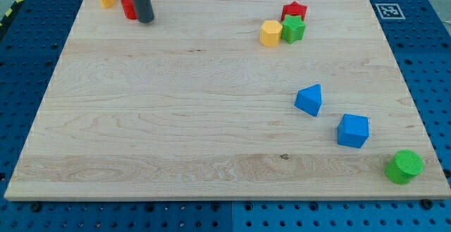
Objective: Push red star towards red circle
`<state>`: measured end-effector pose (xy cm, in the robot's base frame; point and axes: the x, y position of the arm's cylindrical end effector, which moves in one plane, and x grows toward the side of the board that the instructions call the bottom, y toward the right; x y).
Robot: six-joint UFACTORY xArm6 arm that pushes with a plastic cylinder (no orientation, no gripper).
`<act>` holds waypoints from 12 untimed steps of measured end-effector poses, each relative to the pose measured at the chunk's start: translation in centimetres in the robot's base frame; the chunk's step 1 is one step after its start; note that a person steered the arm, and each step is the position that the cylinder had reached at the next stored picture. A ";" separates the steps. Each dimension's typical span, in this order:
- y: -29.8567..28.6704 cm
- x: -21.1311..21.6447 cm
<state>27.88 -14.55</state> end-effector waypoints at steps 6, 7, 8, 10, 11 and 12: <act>31.4 -1.5; 29.3 -0.9; 27.4 0.4; 21.0 0.6; 19.3 0.5; 19.3 -1.7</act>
<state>26.18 4.73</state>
